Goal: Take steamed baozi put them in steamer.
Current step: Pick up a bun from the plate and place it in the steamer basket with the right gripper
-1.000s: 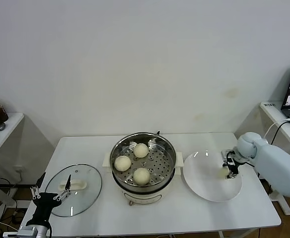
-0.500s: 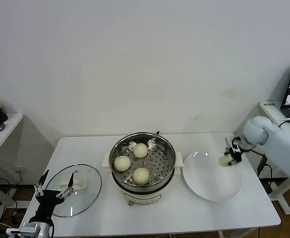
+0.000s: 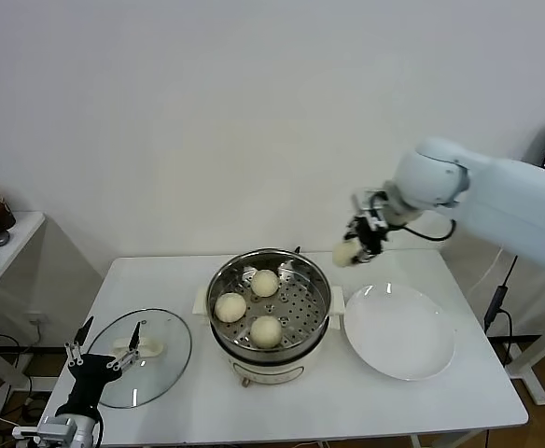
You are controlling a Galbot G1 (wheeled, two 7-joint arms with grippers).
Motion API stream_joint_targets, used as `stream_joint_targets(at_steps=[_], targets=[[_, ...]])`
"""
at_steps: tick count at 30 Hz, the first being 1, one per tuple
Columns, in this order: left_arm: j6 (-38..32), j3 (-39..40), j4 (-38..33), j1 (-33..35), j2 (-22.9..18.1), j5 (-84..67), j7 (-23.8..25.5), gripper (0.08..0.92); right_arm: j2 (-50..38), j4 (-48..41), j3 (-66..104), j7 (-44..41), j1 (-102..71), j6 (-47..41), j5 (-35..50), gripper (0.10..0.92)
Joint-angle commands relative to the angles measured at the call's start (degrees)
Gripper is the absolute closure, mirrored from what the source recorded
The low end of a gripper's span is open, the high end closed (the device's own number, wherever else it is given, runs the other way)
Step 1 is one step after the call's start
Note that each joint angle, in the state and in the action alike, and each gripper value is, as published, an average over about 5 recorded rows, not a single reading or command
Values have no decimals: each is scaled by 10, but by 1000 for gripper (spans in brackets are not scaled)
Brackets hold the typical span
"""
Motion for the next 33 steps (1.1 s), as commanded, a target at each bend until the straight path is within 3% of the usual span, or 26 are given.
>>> stream_joint_targets(at_steps=[1,17,33], targets=[[1,-6,-5,-4,-8,-3,0,177,132,36,-82,70,7,-126,119,558],[-1,-20,-2,-4,-7,-6,0,177,167,-66,-50,64,-108,-105,9,557],[-2,-28,-2,-3,-3,-9,0,177,184,-94,-31,73,-131,-100,-6,550]])
